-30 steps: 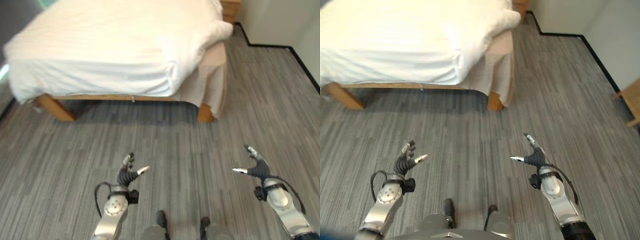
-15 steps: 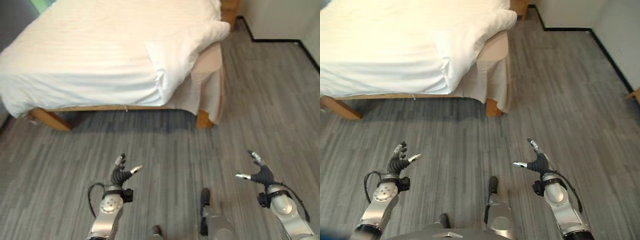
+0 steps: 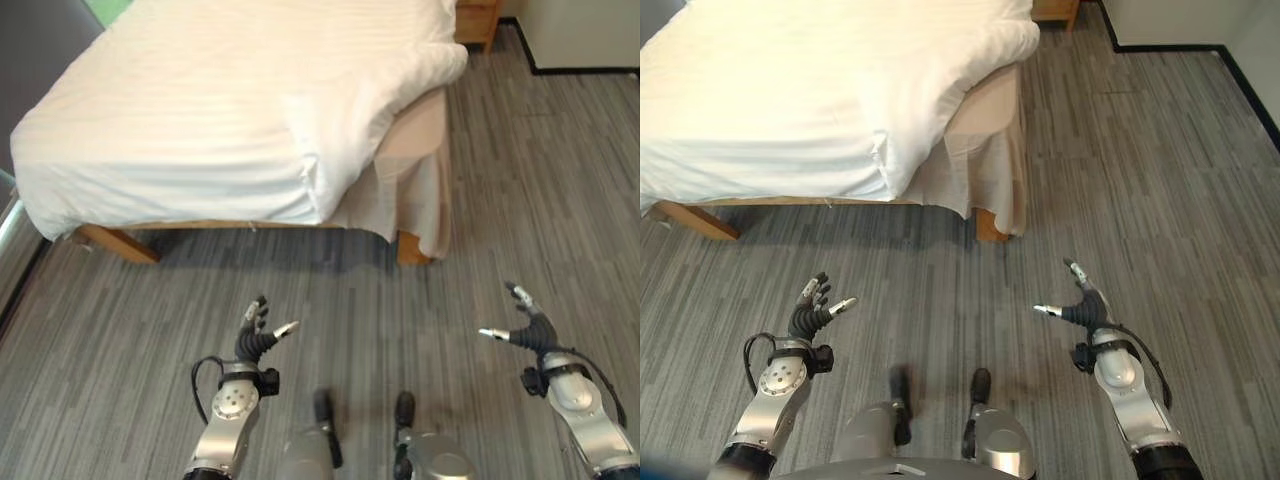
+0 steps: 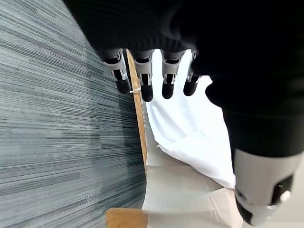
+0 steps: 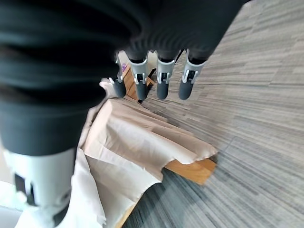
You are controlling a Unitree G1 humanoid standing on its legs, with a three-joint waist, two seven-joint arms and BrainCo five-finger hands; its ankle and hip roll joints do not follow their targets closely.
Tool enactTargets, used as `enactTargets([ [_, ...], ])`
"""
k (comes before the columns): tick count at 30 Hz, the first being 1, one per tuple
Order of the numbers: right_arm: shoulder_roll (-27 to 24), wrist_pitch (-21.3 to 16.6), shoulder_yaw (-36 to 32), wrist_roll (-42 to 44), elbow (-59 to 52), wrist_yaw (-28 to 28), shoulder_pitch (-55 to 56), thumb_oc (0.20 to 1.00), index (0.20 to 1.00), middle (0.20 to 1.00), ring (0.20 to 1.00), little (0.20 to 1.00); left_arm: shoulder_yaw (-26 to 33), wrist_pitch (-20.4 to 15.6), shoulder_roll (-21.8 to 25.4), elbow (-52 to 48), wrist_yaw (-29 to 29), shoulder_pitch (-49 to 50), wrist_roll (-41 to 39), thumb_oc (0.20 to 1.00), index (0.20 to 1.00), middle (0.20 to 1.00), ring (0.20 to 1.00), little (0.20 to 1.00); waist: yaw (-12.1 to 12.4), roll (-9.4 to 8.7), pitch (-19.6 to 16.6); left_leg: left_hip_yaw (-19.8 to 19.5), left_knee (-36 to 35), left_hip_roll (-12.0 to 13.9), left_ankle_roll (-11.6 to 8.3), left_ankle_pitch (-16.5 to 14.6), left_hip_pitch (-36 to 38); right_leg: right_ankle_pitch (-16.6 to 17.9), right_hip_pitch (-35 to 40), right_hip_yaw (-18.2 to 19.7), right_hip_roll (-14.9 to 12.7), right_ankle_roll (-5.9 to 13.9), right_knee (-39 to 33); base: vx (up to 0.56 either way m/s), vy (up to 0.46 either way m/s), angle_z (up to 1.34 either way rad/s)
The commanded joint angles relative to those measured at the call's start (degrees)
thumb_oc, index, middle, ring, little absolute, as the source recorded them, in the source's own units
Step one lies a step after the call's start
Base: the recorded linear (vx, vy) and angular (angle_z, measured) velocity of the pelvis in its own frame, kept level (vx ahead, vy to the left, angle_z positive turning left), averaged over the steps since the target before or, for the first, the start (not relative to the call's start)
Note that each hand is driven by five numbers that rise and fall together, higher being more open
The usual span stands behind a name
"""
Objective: Making the bed.
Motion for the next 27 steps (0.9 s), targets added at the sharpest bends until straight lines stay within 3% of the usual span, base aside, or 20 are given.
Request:
enactTargets([
  [1, -2.9, -2.6, -1.4, 1.6, -4.5, -0.1, -0.1, 1.000, 1.000, 1.000, 1.000, 1.000, 0.5, -2.9, 0.9, -6.0, 0.9, 2.0, -0.9, 1.000, 1.000, 1.000, 1.000, 1.000, 0.4, -0.72, -1.4, 0.0, 1.2, 0.1, -0.29, 7.0, -3.8, -6.8, 2.6, 0.0, -6.9, 7.71, 1.1, 0.27, 0.072, 0.05],
  [5, -2.2, -2.9, -1.4, 2.4, -4.9, 0.8, 0.3, 1.000, 1.000, 1.000, 1.000, 1.000, 1.6, -2.9, 0.4, -6.4, 0.7, 3.9, -1.1, 1.000, 1.000, 1.000, 1.000, 1.000, 0.7, -0.49, -1.8, 3.9, 1.2, 2.9, -1.42, 10.2, -1.1, -9.1, 6.1, 1.8, -6.0, 7.67, 1.1, 0.25, 0.095, -0.17],
  [8, -1.0, -2.6, -1.2, 1.8, -4.8, 0.8, 0.6, 1.000, 1.000, 1.000, 1.000, 1.000, 1.9, -2.5, 0.5, -6.2, 0.4, 4.5, -0.9, 1.000, 1.000, 1.000, 1.000, 1.000, 0.7, -0.99, -3.0, 6.2, 1.2, 4.0, -0.44, 9.3, -0.1, -10.7, 8.1, 2.5, -6.2, 7.87, 1.1, 0.28, 0.142, -0.54],
  [10, -0.1, -2.7, -0.9, 1.3, -4.2, 0.3, 0.4, 1.000, 1.000, 1.000, 1.000, 1.000, 1.5, -2.4, 1.0, -5.9, 0.3, 4.1, -0.8, 1.000, 1.000, 1.000, 1.000, 1.000, 0.4, -2.59, -3.6, 7.0, 1.2, 3.5, -0.06, 8.7, 0.3, -10.4, 8.9, 2.2, -7.2, 8.56, 1.1, 0.23, 0.148, -0.14],
  [12, 0.9, -2.6, 0.2, 0.6, -4.2, 0.1, -0.4, 1.000, 1.000, 1.000, 1.000, 1.000, 1.7, -2.1, 3.0, -6.3, 0.5, 4.1, -0.6, 1.000, 1.000, 1.000, 1.000, 1.000, 1.0, -5.72, -5.2, 9.3, 1.2, 2.5, 2.07, 6.5, 2.4, -9.0, 9.7, 3.0, -8.8, 10.04, 2.2, 0.34, 0.199, -0.02],
  [13, 1.0, -2.6, 0.2, 0.6, -4.2, 0.1, -0.4, 1.000, 1.000, 1.000, 1.000, 1.000, 1.7, -2.1, 3.1, -6.3, 0.5, 4.1, -0.7, 1.000, 1.000, 1.000, 1.000, 1.000, 1.1, -5.81, -5.2, 9.5, 1.2, 2.5, 2.10, 6.4, 2.4, -9.0, 9.7, 3.1, -8.8, 10.07, 2.2, 0.25, 0.149, -0.16],
  [15, 1.7, -2.6, 0.5, 0.4, -4.5, 0.6, 0.1, 1.000, 1.000, 1.000, 1.000, 1.000, 1.8, -1.6, 4.6, -7.3, 0.3, 4.1, -0.2, 1.000, 1.000, 1.000, 1.000, 1.000, 1.6, -7.52, -5.7, 10.5, 1.2, 1.7, 3.49, 4.4, 4.0, -8.5, 6.7, 3.7, -10.2, 11.54, 9.8, 0.15, 0.135, -0.33],
  [16, 1.7, -2.6, 0.5, 0.4, -4.5, 0.6, 0.1, 1.000, 1.000, 1.000, 1.000, 1.000, 1.8, -1.6, 4.6, -7.3, 0.3, 4.1, -0.2, 1.000, 1.000, 1.000, 1.000, 1.000, 1.6, -7.53, -5.7, 10.5, 1.2, 1.7, 3.49, 4.4, 4.0, -8.5, 6.6, 3.7, -10.2, 11.55, 9.8, 0.26, 0.378, -0.34],
  [17, 1.6, -2.3, 1.5, -0.5, -4.9, 0.6, -1.5, 1.000, 1.000, 1.000, 1.000, 1.000, 1.9, -1.1, 6.7, -7.6, 1.5, 2.7, 0.2, 1.000, 1.000, 1.000, 1.000, 1.000, 1.0, -8.93, -4.4, 10.5, 1.2, -0.1, 4.96, -0.6, 7.5, -2.7, -3.0, 6.0, -12.6, 16.28, 25.6, 0.19, 0.299, -0.32],
  [20, 1.6, -2.0, 1.7, -1.2, -5.2, 0.6, -2.4, 1.000, 1.000, 1.000, 1.000, 1.000, 2.7, -1.1, 8.1, -8.0, 2.0, 1.8, 0.5, 1.000, 1.000, 1.000, 1.000, 1.000, 0.8, -8.33, -3.4, 10.9, 1.2, 0.9, 5.58, -0.5, 7.8, -0.2, -8.1, 5.6, -12.7, 16.01, 30.1, 0.18, 0.219, -0.09],
  [21, 1.6, -1.7, 1.8, -1.8, -4.9, 0.5, -2.1, 1.000, 1.000, 1.000, 1.000, 1.000, 3.5, -0.9, 8.7, -7.8, 2.4, 1.2, 0.7, 1.000, 1.000, 1.000, 1.000, 1.000, 1.1, -8.72, -3.8, 10.6, 1.2, 0.8, 4.61, -2.2, 8.9, -0.5, -8.0, 2.4, -15.1, 16.03, 26.2, 0.26, 0.081, 0.24],
  [23, 1.4, -1.6, 0.9, -1.8, -5.7, 1.0, -0.8, 1.000, 1.000, 1.000, 1.000, 1.000, 3.7, -0.9, 9.1, -7.7, 2.0, 0.3, 0.9, 1.000, 1.000, 1.000, 1.000, 1.000, 0.3, -8.90, -3.7, 10.2, 1.2, 1.0, 4.13, -1.9, 9.1, -1.8, -7.4, 0.5, -13.6, 14.07, 17.4, 0.30, 0.029, 0.16],
  [24, 1.4, -1.6, 0.4, -1.9, -6.1, 0.9, 0.1, 1.000, 1.000, 1.000, 1.000, 1.000, 3.7, -0.9, 9.1, -7.1, 1.7, 0.1, 1.2, 1.000, 1.000, 1.000, 1.000, 1.000, -0.3, -9.21, -3.8, 9.4, 1.2, 0.7, 3.81, -2.5, 9.5, -1.6, -7.1, 0.7, -12.6, 13.49, 11.3, 0.20, 0.002, 0.29],
  [25, 1.4, -1.6, 0.4, -1.9, -6.1, 0.9, 0.1, 1.000, 1.000, 1.000, 1.000, 1.000, 3.7, -0.9, 9.1, -7.1, 1.7, 0.1, 1.2, 1.000, 1.000, 1.000, 1.000, 1.000, -0.3, -9.20, -3.8, 9.4, 1.2, 0.7, 3.81, -2.5, 9.5, -1.6, -7.0, 0.7, -12.6, 13.49, 11.3, 0.24, -0.024, 0.30],
  [26, 1.8, -1.8, -0.2, -1.8, -6.1, 0.7, 1.6, 1.000, 1.000, 1.000, 1.000, 1.000, 3.8, -0.8, 9.0, -6.4, 1.7, -0.3, 1.4, 1.000, 1.000, 1.000, 1.000, 1.000, -1.2, -9.76, -4.1, 8.7, 1.2, 0.2, 3.44, -3.4, 10.1, 0.0, -8.1, 1.9, -11.6, 13.30, 4.3, 0.31, -0.035, 0.36],
  [27, 2.2, -1.9, -1.1, -1.8, -6.6, 0.5, 3.4, 1.000, 1.000, 1.000, 1.000, 1.000, 3.9, -0.7, 8.9, -5.4, 1.6, -1.0, 2.0, 1.000, 1.000, 1.000, 1.000, 1.000, -2.2, -9.96, -4.1, 8.3, 1.2, 0.1, 2.79, -4.6, 11.7, 1.8, -11.9, 3.2, -11.5, 14.33, 1.1, 0.31, -0.034, 0.23],
])
